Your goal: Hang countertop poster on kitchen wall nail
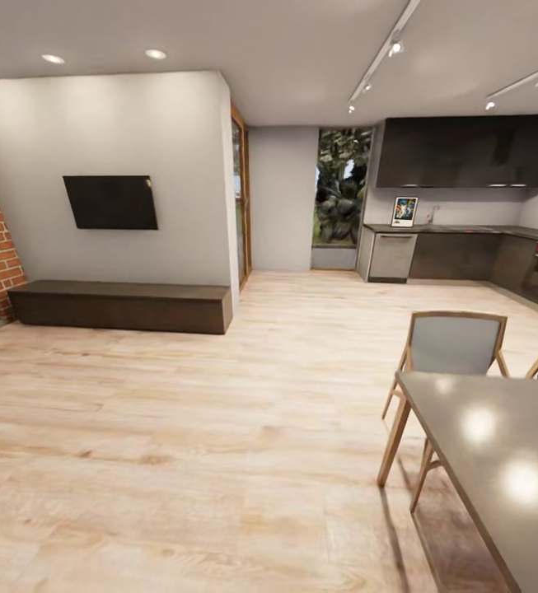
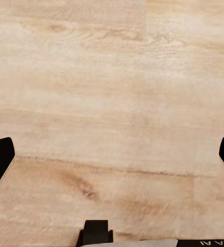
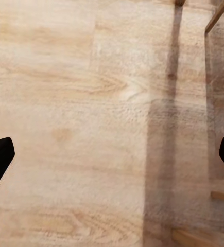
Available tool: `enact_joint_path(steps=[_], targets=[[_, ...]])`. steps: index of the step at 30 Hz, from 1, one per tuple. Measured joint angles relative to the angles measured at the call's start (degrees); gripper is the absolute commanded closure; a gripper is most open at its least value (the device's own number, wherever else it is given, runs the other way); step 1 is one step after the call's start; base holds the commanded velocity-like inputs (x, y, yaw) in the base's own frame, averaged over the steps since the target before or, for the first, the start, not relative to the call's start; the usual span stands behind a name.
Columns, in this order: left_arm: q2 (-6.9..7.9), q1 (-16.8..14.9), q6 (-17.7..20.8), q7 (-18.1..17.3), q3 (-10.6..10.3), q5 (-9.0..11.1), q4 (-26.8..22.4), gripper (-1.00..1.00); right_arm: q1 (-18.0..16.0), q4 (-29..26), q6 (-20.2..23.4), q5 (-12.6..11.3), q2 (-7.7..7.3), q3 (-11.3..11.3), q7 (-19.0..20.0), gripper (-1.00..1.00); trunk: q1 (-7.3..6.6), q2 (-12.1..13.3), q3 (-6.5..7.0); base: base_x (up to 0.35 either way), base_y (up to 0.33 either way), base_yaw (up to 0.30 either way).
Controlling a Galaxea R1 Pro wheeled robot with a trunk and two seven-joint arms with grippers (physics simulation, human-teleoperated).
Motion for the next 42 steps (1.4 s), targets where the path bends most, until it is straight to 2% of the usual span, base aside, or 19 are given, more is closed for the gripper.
enact_joint_path(steps=[42], targets=[[0.09,0.0,0.0,0.0,0.0,0.0,0.0,-1.0,0.0,0.0,0.0,0.0,0.02,0.1,0.0,-1.0,0.0,0.0,0.0,0.336,0.0,0.0]])
